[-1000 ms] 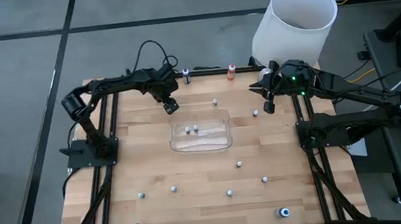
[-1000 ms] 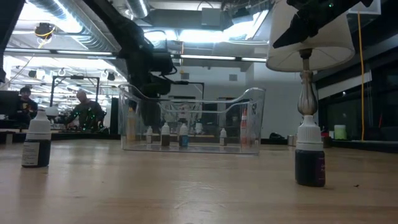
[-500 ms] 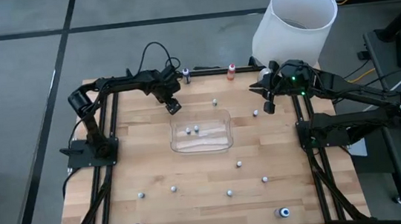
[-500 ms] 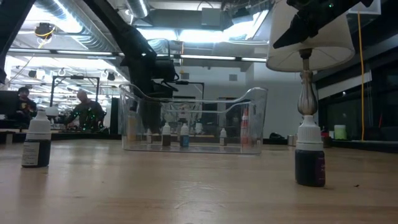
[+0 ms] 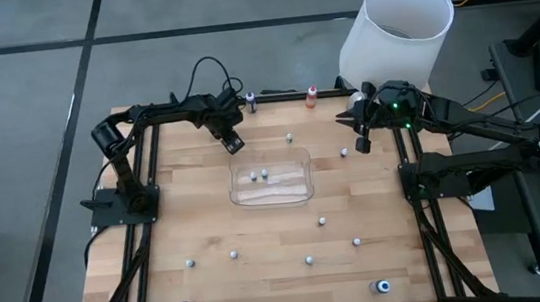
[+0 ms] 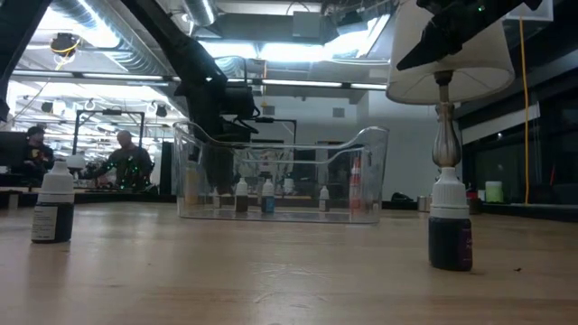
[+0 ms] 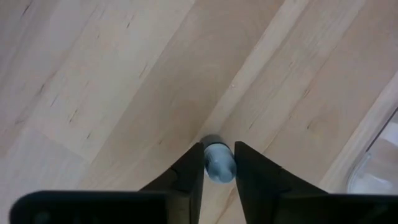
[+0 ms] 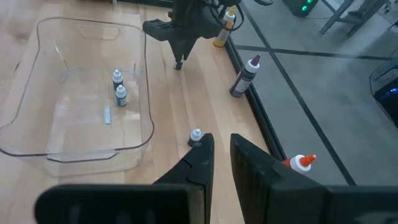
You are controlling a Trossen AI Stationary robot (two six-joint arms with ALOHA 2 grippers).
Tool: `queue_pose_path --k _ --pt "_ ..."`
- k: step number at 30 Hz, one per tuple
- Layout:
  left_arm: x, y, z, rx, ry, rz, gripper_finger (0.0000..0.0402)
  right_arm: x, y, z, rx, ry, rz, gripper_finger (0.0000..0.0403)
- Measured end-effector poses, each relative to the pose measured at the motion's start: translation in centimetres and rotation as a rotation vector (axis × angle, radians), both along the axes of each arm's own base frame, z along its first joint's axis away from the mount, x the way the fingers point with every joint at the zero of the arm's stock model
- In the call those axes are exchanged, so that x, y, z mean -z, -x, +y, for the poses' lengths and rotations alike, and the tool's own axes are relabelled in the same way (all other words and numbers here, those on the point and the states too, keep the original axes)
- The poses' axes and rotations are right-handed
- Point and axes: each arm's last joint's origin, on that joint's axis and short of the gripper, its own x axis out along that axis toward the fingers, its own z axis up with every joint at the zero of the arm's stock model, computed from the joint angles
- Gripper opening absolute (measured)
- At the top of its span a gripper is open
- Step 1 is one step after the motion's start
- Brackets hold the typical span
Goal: Pick & Place food coloring
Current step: Put the green food coloring bottle into the transparent bin
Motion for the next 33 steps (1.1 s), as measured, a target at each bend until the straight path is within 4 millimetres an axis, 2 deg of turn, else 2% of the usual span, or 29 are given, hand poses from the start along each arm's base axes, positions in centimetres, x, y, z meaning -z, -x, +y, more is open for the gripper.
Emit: queue_pose_path --k 15,20,23,26,33 --pt "-0.2 0.2 -0.1 -0.020 0.011 0.015 0.0063 0.0 0.0 0.0 0.000 0.000 0.000 0.0058" --pt "-2.1 -0.5 0.2 -0.008 0.010 0.017 0.0063 0.0 0.0 0.0 0.000 0.000 -0.001 0.0058" --pt "-3.9 -1.1 0.3 0.024 -0.006 0.008 0.0063 0.0 0.0 0.0 0.000 0.000 -0.001 0.0058" --pt "-6.6 -1.8 0.2 0.076 -0.043 -0.022 0.0063 0.0 0.0 0.0 0.000 0.000 -0.001 0.0058" --pt "-15.1 -2.9 -1.8 0.247 -0.148 -0.132 0.0063 0.0 0.0 0.0 0.000 0.001 -0.001 0.0058"
